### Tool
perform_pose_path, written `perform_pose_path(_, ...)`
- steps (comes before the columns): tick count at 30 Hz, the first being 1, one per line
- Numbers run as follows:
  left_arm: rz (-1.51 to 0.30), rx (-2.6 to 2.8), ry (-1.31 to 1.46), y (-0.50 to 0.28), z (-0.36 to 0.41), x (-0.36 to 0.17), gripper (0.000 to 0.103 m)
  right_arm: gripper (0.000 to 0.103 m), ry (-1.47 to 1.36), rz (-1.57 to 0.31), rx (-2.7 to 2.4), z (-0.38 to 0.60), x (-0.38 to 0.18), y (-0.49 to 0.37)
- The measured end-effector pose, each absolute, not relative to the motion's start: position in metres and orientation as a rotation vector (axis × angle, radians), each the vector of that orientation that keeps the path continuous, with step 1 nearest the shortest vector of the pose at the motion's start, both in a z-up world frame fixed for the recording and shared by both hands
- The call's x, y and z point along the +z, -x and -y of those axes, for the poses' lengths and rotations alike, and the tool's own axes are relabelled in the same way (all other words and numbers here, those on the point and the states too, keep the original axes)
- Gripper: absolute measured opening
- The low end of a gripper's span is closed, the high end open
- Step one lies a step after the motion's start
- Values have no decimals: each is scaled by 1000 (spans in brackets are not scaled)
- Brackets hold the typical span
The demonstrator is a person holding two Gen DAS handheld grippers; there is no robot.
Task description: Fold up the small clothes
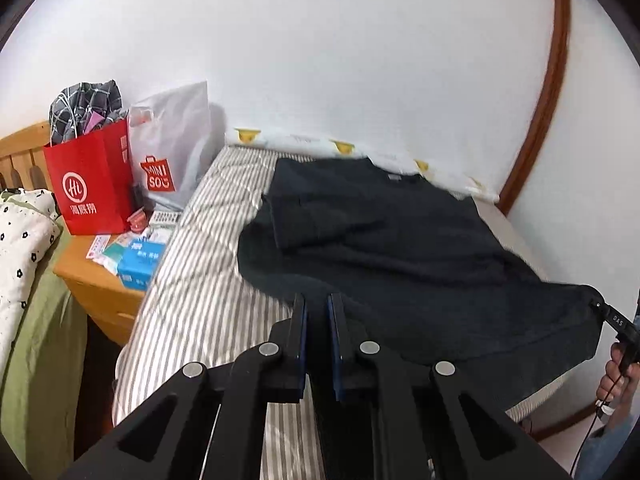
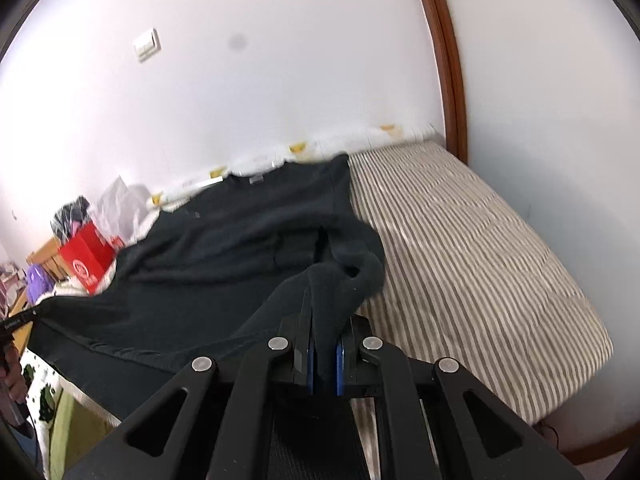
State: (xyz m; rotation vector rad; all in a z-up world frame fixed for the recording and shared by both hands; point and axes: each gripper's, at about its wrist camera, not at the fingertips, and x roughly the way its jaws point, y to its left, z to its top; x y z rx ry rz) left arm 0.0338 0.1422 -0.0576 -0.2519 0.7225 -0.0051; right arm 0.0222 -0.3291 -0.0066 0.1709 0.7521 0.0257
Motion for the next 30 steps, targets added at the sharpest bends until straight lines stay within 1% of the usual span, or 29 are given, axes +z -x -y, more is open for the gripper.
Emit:
perform_pose_path(7, -689, 51, 305, -87, -162, -48, 9, 7, -164, -702, 46, 317, 26, -82)
perform_pose_path(9, -680, 68, 295, -102, -163, -45, 9, 7, -155, -696, 50, 312, 32, -105)
perform_pose_path(10, -677, 82, 289, -111, -163, -44, 4, 7, -149, -695, 49, 310, 34, -115)
perform_pose_path(13, -675, 91, 300, -141, -168, -43, 4, 7, -136, -692, 42, 304, 37, -149)
perform_pose_path(16, -676, 99, 278, -170, -166, -48, 4, 7, -155, -706, 44, 305, 29, -187)
perform_pose_path(19, -706, 98, 329, -197, -171, -60, 4, 7, -158, -734, 39, 305, 17, -217)
perform_pose_path(25, -753, 111, 382, -238, -182, -86, 4, 7, -196, -766, 35, 314, -9, -259)
perform_pose_path(30, -803, 119, 356, -263, -180, -108, 4, 7, -183, -805, 19, 312, -37, -290)
